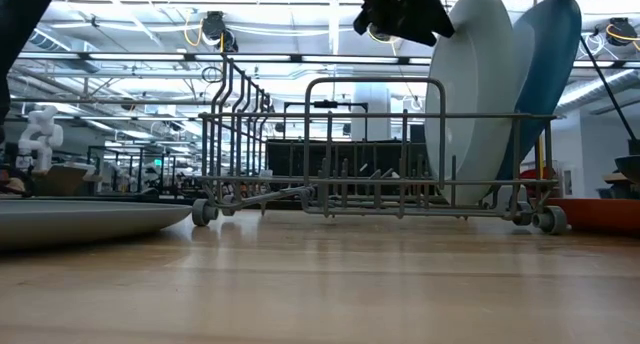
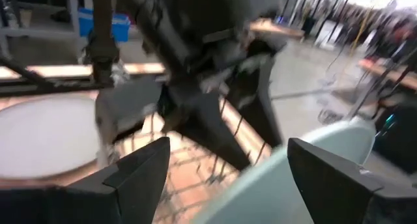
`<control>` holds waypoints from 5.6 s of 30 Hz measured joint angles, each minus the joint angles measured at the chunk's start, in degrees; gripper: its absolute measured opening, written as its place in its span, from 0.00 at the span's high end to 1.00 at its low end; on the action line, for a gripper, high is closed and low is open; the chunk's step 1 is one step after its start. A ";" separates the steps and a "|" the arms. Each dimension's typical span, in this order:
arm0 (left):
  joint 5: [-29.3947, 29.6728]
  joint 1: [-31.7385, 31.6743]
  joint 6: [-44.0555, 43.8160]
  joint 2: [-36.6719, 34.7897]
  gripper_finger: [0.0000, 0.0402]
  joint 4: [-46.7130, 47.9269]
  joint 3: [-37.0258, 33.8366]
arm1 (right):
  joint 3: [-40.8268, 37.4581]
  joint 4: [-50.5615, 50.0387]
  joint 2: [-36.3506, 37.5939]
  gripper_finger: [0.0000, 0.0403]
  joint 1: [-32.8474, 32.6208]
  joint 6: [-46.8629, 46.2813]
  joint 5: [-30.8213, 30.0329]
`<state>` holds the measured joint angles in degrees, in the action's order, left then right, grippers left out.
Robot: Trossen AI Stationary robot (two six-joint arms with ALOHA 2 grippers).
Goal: Sort dishes
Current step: Put the light blue plate into the dish rack, then put the gray plate into the dish rack
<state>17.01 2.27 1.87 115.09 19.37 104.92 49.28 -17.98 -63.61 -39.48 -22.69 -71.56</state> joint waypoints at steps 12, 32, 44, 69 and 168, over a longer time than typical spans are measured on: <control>-5.80 0.01 -0.14 0.69 0.56 -5.02 0.00 | 0.00 5.12 0.02 0.24 -0.02 10.05 -8.70; -7.43 0.90 0.00 0.79 0.56 2.69 -0.07 | 0.00 31.90 0.09 0.26 -5.54 39.36 -11.40; 9.79 19.40 -3.69 -15.88 0.56 28.01 0.07 | 0.02 34.51 0.09 0.26 -8.27 42.71 -11.35; 5.37 50.40 -52.08 11.53 0.53 64.50 -0.03 | 0.02 37.48 0.08 0.26 -8.26 39.64 -10.83; -30.92 28.71 15.16 -18.11 1.00 -32.06 -2.19 | 0.04 67.56 -1.99 0.26 -8.09 46.36 48.43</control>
<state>-13.91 30.98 17.03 96.98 -12.69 102.74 49.32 49.58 -65.60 -47.57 23.67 -23.13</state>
